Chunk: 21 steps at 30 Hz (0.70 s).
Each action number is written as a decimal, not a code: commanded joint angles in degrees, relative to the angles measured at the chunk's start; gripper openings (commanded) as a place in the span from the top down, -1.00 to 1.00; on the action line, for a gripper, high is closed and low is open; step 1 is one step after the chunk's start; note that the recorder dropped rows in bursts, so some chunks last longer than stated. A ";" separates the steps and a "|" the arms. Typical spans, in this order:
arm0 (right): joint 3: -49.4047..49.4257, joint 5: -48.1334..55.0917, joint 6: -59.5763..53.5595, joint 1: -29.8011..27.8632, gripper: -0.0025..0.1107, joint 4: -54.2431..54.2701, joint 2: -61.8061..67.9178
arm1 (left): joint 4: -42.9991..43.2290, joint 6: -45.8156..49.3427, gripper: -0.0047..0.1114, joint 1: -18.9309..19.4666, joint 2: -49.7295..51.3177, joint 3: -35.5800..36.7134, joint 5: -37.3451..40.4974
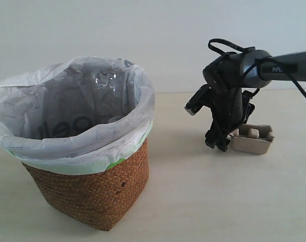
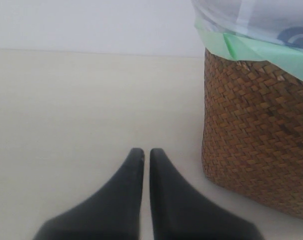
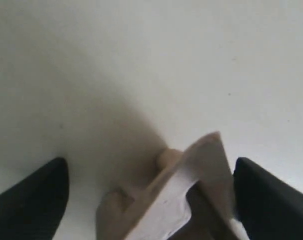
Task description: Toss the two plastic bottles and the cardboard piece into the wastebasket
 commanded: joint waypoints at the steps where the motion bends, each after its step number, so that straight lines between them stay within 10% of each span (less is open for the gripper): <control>1: 1.17 6.63 -2.38 -0.11 -0.47 6.73 1.76 | 0.32 0.26 0.85 0.16 -0.14 0.20 0.04; 14: 1.17 11.11 -2.98 0.01 -0.47 13.45 1.15 | 0.32 0.26 0.85 0.16 -0.14 0.20 0.04; 21: 1.13 -4.78 12.22 0.01 -0.47 13.57 -2.58 | 0.32 0.26 0.85 0.16 -0.14 0.20 0.04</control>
